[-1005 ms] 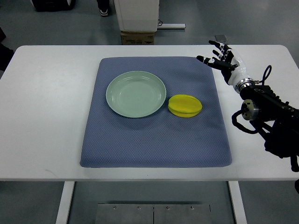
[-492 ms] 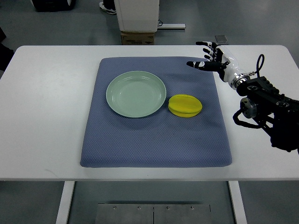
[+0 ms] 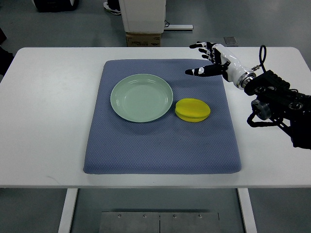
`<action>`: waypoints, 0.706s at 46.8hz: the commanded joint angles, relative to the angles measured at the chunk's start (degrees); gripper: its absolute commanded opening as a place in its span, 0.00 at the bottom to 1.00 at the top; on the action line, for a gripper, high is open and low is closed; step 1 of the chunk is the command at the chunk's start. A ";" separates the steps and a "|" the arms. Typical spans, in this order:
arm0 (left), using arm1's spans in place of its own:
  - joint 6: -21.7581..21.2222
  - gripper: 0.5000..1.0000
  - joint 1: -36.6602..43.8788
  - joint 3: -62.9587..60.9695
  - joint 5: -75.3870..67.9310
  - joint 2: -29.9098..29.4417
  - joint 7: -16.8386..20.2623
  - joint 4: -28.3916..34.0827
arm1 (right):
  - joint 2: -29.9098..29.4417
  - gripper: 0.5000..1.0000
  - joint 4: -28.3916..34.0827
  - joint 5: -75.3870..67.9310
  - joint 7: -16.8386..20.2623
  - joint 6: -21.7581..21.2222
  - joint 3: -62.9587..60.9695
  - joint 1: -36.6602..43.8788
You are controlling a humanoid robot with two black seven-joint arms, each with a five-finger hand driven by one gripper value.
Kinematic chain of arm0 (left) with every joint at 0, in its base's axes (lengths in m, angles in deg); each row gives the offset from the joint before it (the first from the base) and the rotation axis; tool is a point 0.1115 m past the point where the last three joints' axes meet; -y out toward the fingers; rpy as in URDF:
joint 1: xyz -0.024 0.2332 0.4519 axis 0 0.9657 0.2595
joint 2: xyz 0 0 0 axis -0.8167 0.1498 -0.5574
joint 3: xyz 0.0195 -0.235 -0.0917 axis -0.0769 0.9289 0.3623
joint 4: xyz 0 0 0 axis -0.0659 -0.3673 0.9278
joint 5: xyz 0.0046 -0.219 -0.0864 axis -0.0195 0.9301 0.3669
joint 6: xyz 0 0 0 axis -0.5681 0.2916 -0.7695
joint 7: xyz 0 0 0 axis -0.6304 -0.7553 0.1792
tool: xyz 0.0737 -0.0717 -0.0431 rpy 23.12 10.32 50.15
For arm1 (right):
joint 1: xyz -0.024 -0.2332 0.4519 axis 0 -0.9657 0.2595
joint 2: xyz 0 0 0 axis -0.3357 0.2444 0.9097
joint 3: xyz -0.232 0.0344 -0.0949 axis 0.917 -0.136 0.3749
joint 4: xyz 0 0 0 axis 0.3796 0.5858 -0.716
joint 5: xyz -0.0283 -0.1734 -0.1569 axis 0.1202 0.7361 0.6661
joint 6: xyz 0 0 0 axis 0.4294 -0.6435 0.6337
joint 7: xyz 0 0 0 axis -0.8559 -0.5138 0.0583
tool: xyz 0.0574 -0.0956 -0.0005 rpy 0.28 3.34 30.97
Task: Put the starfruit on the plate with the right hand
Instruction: 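Move the right hand over the yellow starfruit and lower it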
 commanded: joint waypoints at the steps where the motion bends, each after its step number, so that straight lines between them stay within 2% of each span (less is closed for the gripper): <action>1: 0.01 1.00 0.01 0.00 0.00 0.00 0.00 -0.01 | 1.06 1.00 1.26 0.36 0.03 0.01 2.05 1.10; 22: 0.01 1.00 0.01 -0.09 0.00 0.00 0.00 -0.01 | 8.27 1.00 9.96 6.43 0.39 0.01 10.22 5.85; 33: 0.01 1.00 0.01 0.00 0.00 0.00 0.00 -0.01 | 9.68 1.00 12.78 9.06 0.47 0.01 12.42 7.25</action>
